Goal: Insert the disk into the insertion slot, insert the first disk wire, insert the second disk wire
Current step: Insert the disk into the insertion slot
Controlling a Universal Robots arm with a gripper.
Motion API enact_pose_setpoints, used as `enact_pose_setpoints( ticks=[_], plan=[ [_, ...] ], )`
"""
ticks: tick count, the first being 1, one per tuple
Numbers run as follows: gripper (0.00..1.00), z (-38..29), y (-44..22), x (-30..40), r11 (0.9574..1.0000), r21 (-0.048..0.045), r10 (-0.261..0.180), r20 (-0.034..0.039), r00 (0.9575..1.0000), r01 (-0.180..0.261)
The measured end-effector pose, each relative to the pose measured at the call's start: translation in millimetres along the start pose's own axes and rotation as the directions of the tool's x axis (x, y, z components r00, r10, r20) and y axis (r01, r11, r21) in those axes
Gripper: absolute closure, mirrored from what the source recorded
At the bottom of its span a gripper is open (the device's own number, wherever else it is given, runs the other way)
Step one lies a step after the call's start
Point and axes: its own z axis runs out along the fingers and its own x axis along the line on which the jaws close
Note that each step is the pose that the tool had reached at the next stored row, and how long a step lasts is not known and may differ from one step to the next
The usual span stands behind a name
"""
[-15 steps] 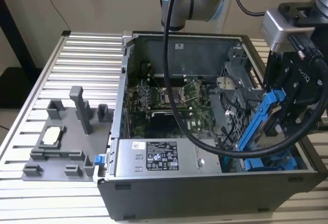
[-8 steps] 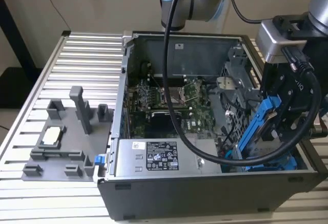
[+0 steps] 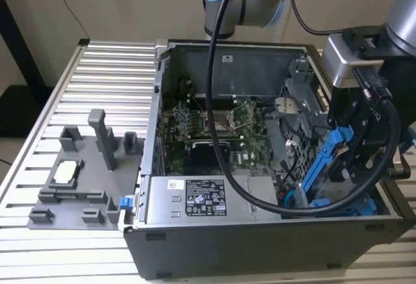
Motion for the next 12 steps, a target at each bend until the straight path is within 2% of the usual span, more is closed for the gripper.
enact_pose_setpoints(
  ticks=[1, 2, 4, 5, 8, 10, 12],
  plan=[
    [0.66, -0.1, 0.0, 0.0, 1.0000, 0.0000, 0.000, -0.0004, 1.0000, 0.000],
    [0.60, 0.0, 0.0, 0.0, 1.0000, 0.0000, 0.000, -0.0002, 1.0000, 0.000],
    [0.60, 0.1, 0.0, 0.0, 1.0000, 0.0001, 0.000, 0.0000, 1.0000, 0.000],
    [0.53, 0.2, 0.0, 0.1, 1.0000, 0.0001, 0.000, -0.0003, 1.0000, 0.000],
    [0.53, -0.8, 0.0, 0.0, 1.0000, 0.0001, 0.000, -0.0010, 1.0000, 0.000],
    [0.53, -2.8, 0.0, -0.1, 1.0000, 0.0001, 0.000, -0.0044, 1.0000, 0.000],
    [0.53, -5.4, 0.0, -0.2, 1.0000, 0.0002, 0.000, -0.0116, 0.9999, 0.000]
  ],
)
